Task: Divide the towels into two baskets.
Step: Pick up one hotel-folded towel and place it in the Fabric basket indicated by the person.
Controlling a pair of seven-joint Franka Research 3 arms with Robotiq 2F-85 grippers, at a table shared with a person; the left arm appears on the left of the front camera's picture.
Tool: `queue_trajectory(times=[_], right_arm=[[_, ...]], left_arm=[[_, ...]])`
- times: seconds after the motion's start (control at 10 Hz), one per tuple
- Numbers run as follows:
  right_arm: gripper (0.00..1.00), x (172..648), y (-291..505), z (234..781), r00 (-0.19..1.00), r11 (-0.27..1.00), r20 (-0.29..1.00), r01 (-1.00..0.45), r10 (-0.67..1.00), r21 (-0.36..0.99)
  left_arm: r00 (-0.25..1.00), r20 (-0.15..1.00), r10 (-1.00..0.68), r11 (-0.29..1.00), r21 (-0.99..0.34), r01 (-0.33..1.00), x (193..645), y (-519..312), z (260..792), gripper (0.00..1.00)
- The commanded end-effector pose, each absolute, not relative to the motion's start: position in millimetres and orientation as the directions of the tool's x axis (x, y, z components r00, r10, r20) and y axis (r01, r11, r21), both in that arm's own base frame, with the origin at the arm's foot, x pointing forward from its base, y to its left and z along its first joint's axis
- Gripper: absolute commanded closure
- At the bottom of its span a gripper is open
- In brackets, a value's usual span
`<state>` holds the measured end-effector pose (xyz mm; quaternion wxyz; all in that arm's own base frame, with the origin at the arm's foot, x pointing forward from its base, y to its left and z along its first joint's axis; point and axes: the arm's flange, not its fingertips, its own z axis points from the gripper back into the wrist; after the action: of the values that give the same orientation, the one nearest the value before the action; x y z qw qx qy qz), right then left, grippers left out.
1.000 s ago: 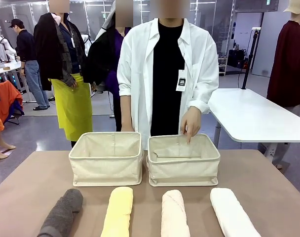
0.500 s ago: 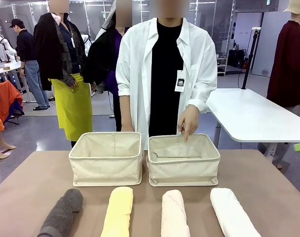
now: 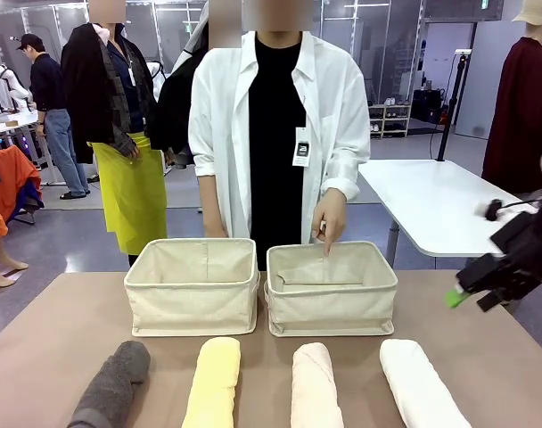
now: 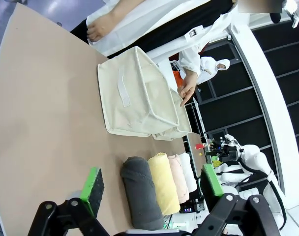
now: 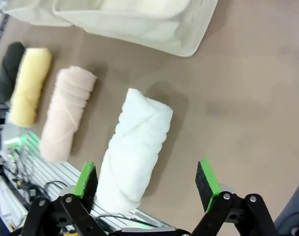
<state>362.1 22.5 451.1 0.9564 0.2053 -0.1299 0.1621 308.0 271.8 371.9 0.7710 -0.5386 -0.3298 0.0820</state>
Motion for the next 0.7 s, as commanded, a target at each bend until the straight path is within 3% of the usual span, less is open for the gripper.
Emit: queue_trajectory(times=[0.0,0.6], right_arm=[[0.00,356.2,53.8,434.8,0.944,0.917,0.229,-0.295,0.237,0.266],[0.00,344.6,119.2,364.5,0.975,0.969,0.114,-0.207,0.192,0.134]], left_arm=[[0.769,0.421,0.481,0.406,-0.884,0.231,305.0,273.3,371.9,0.00],[0.769,0.421,0.481,0.406,-0.884,0.231,305.0,273.3,371.9,0.00]])
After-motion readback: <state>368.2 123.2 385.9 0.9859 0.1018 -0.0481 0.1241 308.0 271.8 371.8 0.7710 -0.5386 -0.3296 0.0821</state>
